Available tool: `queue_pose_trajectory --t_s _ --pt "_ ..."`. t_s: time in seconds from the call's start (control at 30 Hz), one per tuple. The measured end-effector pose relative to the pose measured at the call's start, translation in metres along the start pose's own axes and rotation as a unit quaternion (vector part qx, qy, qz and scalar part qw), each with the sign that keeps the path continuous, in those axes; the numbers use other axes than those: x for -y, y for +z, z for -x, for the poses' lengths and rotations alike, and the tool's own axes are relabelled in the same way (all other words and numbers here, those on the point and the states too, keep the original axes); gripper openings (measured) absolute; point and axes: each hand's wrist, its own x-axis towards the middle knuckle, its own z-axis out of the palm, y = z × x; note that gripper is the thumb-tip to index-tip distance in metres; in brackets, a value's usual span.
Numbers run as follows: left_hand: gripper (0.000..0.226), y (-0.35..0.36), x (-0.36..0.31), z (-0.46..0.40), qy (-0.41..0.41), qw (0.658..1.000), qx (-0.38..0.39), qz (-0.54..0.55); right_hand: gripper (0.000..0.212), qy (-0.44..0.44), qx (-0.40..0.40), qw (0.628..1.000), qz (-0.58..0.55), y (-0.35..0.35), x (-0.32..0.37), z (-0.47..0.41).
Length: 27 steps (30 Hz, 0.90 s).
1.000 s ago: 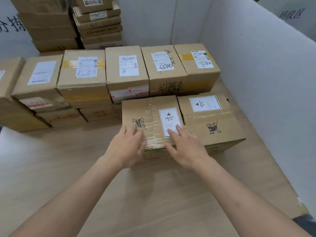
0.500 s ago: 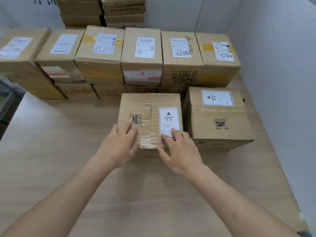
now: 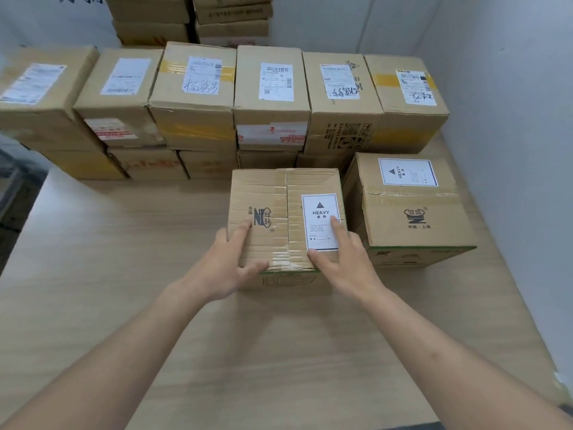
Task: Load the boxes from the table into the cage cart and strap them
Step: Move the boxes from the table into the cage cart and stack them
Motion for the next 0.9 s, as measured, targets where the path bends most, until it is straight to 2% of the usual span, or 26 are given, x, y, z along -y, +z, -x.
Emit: queue_pose_trajectory --t_s 0.2,0.5,0.77,0.9 --pt "0.109 -0.029 -0.001 0.002 0.029 1.000 -0.006 -0.005 0.098 0.010 -0.039 0.999 -0.019 -0.002 0.022 0.011" --pt "0.116 -0.074 -0.021 0.059 0.066 0.996 -0.063 -0.009 0.100 -0.061 -0.083 0.994 -0.027 -0.030 0.065 0.050" --pt "0.121 -0.060 -0.034 0.147 0.052 0.986 -0.158 -0.003 0.098 -0.151 -0.088 0.985 -0.015 -0.046 0.078 0.112" --pt "0.120 -0.043 -0.028 0.197 0.034 0.981 -0.192 0.017 0.104 -0.186 -0.073 0.980 -0.006 -0.037 0.081 0.145"
